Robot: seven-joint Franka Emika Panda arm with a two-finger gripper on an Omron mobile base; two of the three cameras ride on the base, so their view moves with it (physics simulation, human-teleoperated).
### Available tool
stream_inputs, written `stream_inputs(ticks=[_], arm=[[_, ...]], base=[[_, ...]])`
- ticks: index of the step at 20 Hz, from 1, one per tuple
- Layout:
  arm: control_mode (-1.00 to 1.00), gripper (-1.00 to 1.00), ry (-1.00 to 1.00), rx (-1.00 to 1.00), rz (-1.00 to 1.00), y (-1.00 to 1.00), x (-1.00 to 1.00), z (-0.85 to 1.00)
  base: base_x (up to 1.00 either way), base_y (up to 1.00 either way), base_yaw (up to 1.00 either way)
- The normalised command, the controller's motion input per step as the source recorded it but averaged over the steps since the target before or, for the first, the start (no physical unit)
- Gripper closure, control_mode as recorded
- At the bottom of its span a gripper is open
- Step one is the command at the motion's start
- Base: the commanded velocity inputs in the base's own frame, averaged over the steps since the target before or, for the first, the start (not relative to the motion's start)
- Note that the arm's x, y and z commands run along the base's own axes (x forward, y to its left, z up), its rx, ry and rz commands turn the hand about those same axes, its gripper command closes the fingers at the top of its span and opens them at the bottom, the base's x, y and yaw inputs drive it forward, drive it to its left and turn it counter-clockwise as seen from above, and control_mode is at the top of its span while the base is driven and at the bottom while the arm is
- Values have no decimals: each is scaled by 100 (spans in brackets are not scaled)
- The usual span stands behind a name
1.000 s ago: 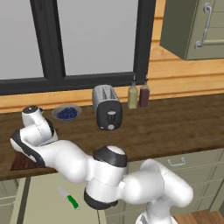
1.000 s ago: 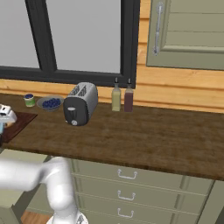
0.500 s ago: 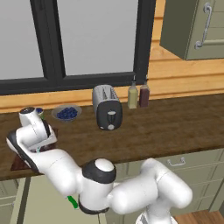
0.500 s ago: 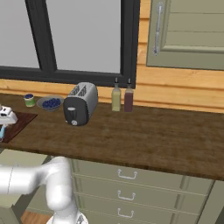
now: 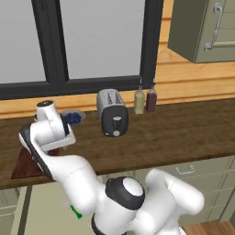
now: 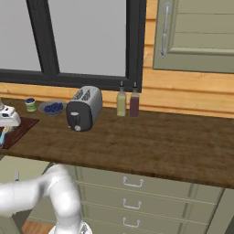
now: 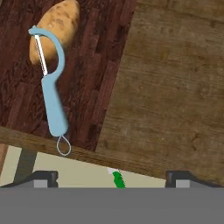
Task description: Place the appropriate cutting tool for cutting the potato skin on the cutting board.
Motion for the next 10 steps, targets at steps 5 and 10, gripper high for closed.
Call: stream_inputs(ticks=[5,10], arm=[[-100,-100,-2,10,-5,-100,-30,32],[-100,-100,0,15,-2,-100,0,22]], base=[[0,0,0],[0,0,0]])
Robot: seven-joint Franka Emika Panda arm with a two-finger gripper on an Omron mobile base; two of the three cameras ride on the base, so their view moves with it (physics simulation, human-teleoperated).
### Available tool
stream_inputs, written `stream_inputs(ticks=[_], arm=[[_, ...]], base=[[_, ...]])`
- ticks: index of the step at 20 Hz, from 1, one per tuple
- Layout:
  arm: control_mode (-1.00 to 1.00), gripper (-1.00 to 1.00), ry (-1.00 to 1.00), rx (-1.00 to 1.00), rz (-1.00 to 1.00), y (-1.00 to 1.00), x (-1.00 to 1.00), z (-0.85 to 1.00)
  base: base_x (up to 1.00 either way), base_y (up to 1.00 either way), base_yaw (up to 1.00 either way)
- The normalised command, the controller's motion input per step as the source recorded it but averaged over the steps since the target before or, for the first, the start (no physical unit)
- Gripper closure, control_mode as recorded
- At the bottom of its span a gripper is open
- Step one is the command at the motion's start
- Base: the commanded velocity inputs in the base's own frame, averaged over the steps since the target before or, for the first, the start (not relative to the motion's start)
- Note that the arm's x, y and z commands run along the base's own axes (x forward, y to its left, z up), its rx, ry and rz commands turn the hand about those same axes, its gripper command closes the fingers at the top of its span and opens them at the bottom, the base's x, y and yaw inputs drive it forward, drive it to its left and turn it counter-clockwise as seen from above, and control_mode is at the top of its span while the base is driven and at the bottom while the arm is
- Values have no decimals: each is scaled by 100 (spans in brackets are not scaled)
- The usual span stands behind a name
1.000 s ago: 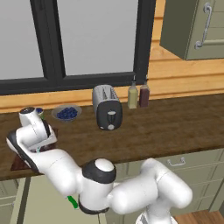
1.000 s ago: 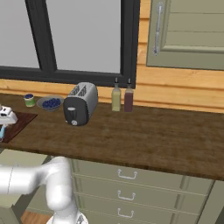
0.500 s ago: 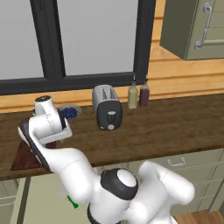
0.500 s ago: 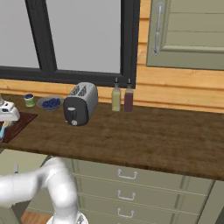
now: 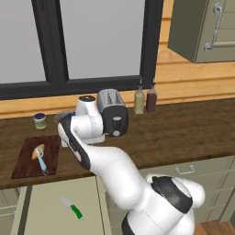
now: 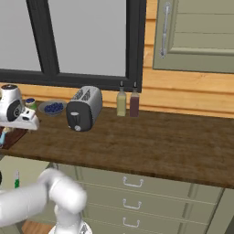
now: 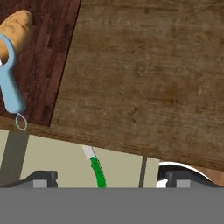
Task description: Place the appropriate cutting tool for cutting the potato skin on the cutting board.
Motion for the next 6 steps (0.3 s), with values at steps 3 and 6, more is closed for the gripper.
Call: stream_inputs(ticks=[3,6], arm=[[-100,-100,0,19,0,-100,0,13],[-100,-100,0,23,0,-100,0,0]], base=[[0,0,0],[0,0,0]])
